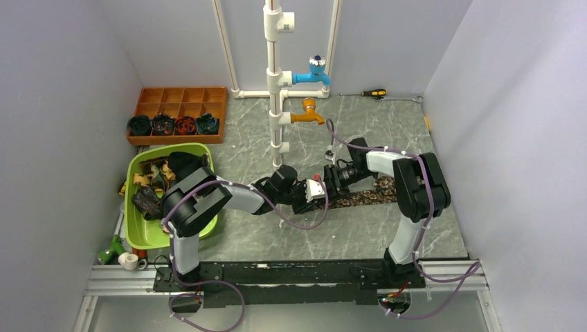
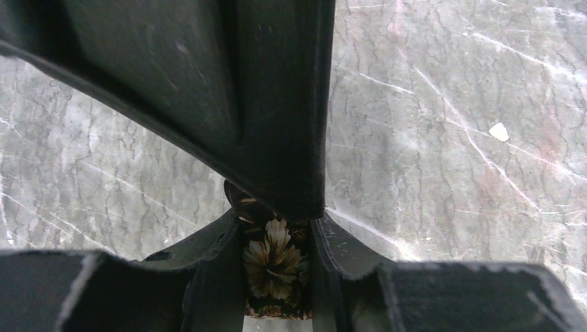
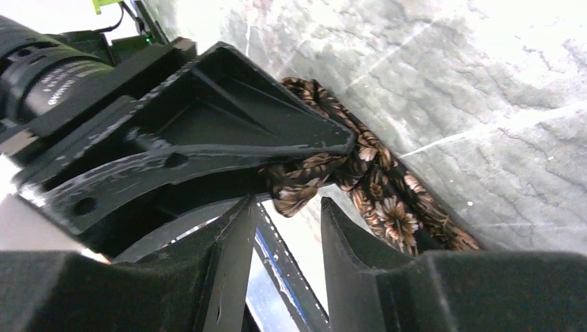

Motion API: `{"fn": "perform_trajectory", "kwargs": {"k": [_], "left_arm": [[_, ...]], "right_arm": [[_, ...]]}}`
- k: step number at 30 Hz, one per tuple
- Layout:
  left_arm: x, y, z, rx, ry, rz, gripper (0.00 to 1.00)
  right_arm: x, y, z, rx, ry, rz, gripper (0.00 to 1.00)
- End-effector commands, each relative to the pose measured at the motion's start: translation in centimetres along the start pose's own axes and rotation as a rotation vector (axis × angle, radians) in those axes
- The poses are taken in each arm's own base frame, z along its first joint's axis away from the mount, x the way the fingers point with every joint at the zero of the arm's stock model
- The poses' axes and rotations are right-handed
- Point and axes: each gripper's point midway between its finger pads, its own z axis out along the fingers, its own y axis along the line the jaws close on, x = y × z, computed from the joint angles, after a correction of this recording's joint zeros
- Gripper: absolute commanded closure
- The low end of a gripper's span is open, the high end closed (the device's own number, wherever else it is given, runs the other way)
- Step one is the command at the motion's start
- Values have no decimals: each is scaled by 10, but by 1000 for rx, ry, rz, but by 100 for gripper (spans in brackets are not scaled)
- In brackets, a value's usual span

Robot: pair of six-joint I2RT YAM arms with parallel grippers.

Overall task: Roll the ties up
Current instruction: Roll the tie at the center of the board.

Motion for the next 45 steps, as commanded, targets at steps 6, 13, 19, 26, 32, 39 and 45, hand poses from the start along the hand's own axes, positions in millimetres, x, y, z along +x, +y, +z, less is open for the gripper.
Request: {"fn": "perform_trajectory", "kwargs": {"k": [6, 13, 19, 26, 32, 39, 45], "left_arm": [[54, -20, -7, 31, 184, -61, 63], [56, -24, -7, 46, 187, -51, 63], [54, -24, -7, 49, 184, -46, 63], [53, -25, -7, 56, 182, -44, 63], [46, -22, -9, 40, 151, -52, 46], [17, -14, -24, -32, -12, -8, 28], [18, -9, -13, -62, -43, -67, 25]], "right_arm": [[-9, 0, 7, -28, -15, -11, 80], [-8, -4, 7, -22, -2, 5, 67], [-18, 11, 2, -62, -45, -4, 61], [-20, -1, 4, -14, -50, 3, 85], [-6, -43, 4, 139, -3, 28, 100], [1, -70, 6, 238, 34, 14, 100], [7, -79, 8, 275, 56, 8, 100]]}}
